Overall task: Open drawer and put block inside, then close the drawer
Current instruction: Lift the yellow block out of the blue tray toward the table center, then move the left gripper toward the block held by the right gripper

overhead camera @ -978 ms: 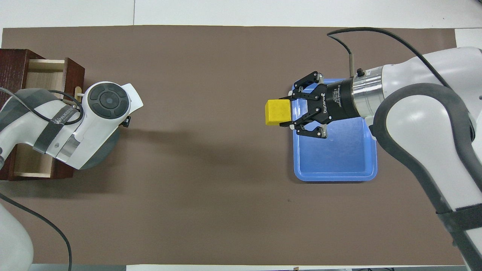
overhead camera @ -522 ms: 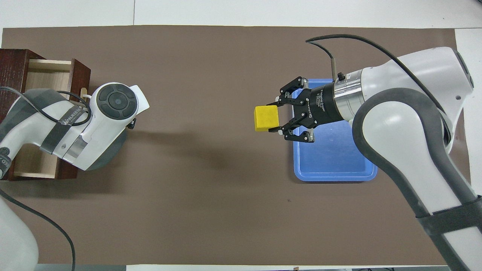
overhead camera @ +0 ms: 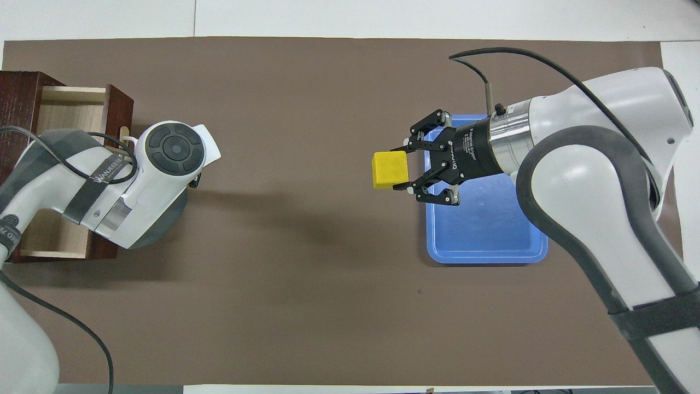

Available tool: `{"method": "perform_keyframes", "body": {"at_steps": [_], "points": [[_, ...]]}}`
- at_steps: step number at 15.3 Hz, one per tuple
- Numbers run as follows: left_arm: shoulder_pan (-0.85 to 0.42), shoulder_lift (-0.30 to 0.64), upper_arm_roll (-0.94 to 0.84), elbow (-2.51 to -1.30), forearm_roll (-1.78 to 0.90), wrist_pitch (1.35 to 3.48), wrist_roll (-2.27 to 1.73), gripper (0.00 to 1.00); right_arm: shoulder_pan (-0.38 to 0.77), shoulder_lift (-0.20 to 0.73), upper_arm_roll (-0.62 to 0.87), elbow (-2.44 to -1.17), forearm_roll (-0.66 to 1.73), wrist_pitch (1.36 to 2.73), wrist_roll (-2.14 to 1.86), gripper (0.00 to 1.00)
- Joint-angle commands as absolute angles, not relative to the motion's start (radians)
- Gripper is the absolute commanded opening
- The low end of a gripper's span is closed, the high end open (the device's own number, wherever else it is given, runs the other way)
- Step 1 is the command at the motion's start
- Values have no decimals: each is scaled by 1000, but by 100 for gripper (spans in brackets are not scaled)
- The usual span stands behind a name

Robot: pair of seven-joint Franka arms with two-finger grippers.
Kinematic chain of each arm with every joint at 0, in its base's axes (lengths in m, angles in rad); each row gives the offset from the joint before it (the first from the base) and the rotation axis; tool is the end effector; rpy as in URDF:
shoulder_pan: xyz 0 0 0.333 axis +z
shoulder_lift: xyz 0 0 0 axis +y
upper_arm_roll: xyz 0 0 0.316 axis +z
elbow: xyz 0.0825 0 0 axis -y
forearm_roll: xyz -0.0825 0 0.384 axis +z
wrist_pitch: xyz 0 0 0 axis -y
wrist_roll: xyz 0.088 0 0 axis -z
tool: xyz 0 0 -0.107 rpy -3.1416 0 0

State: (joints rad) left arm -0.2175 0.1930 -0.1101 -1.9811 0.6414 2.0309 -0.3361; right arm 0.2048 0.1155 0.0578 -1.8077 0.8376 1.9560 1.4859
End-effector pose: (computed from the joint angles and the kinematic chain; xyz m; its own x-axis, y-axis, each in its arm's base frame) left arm 0.5633 -0.1535 0.3681 0.9507 -0.3076 -0.0400 -0.2829 -0.8071 -0.5183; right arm 0.5731 0.2035 0.4992 0.0094 -0.7076 -0.7066 -0.9989 -0.0390 0.0257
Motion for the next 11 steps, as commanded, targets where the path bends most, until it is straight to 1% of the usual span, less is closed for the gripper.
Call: {"method": "perform_keyframes", "body": {"at_steps": [1, 7, 11], "points": [[-255, 187, -104, -1977, 611, 2010, -341, 100, 195, 126, 63, -1782, 808, 1941, 1514, 0], [-250, 181, -106, -1954, 609, 1997, -325, 100, 192, 127, 63, -1782, 798, 1940, 1513, 0], [-256, 175, -107, -1890, 545, 1931, -324, 100, 193, 126, 63, -1784, 798, 1939, 1513, 0]]}}
